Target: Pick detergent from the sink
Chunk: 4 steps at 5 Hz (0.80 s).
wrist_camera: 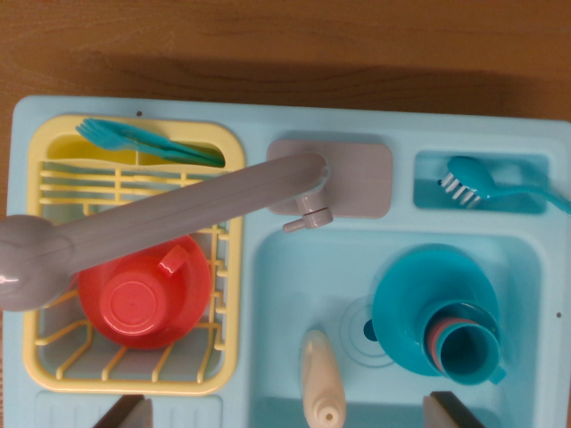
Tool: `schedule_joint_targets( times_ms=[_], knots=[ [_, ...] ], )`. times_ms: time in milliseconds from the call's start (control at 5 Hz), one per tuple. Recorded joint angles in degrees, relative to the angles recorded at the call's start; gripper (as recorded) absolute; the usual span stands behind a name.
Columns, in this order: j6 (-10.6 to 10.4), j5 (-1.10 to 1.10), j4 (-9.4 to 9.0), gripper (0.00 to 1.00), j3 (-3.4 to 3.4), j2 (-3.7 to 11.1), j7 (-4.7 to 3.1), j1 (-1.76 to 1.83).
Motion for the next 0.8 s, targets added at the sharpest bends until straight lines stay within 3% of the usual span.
schedule_joint_targets(
  times_ms=[200, 400, 600, 800],
  knots=[
    [0.00, 0.00, 0.00, 0.00, 0.00, 0.00, 0.00, 0.00],
    [-1.37, 0.21, -1.40, 0.00, -0.13, -0.03, -0.62, -0.10],
    [-1.37, 0.21, -1.40, 0.00, -0.13, -0.03, -0.62, -0.10],
    [-3.01, 0.46, -3.07, 0.00, -0.28, -0.08, -1.37, -0.23]
  ],
)
